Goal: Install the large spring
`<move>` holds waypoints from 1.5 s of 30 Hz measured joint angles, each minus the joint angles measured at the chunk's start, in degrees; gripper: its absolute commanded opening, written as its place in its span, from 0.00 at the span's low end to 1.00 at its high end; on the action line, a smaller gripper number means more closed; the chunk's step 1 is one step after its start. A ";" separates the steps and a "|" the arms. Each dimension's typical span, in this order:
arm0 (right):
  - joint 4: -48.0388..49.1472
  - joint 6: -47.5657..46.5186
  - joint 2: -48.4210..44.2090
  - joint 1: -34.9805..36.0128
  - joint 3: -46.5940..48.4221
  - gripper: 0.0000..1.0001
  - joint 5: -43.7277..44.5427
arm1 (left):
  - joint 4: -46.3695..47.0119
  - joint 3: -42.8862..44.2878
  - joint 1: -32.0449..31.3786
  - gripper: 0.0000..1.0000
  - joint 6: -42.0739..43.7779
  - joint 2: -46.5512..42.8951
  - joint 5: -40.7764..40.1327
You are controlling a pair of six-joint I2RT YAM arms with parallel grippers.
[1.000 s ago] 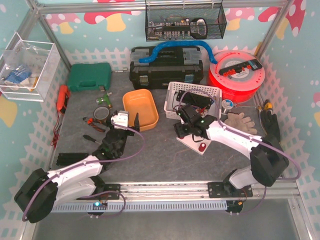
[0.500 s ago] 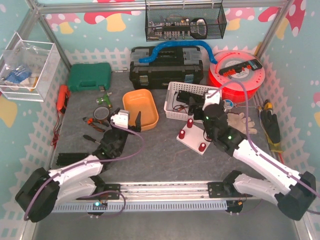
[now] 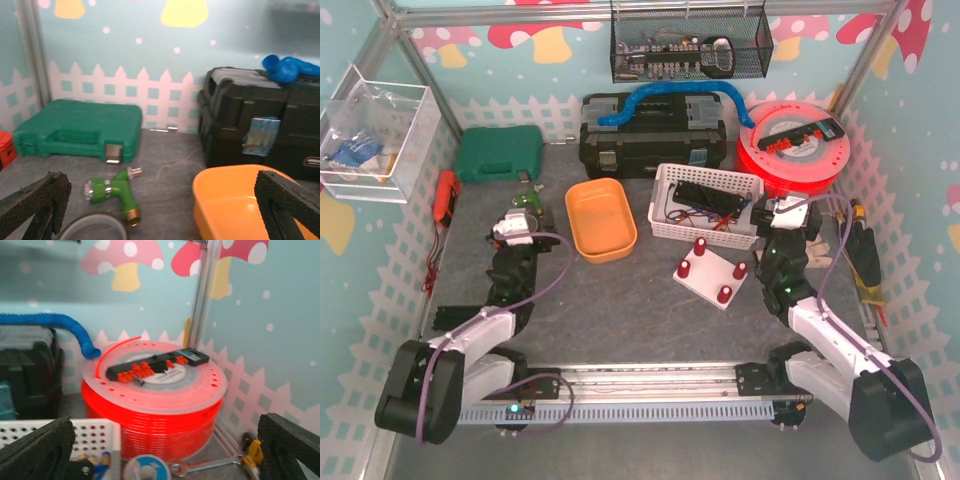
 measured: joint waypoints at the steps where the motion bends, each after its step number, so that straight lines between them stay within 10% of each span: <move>1: 1.36 -0.66 0.52 -1.46 -0.79 0.99 -0.98 | 1.01 -0.96 1.05 0.99 -0.13 0.04 0.26; 25: 25.09 -3.15 17.92 -15.54 -12.33 0.99 -23.89 | 29.51 -6.01 6.84 0.99 3.13 23.80 7.78; 45: 44.19 -2.80 33.48 -15.61 -17.42 0.99 -27.74 | 25.64 -2.51 10.25 0.99 0.70 25.53 11.04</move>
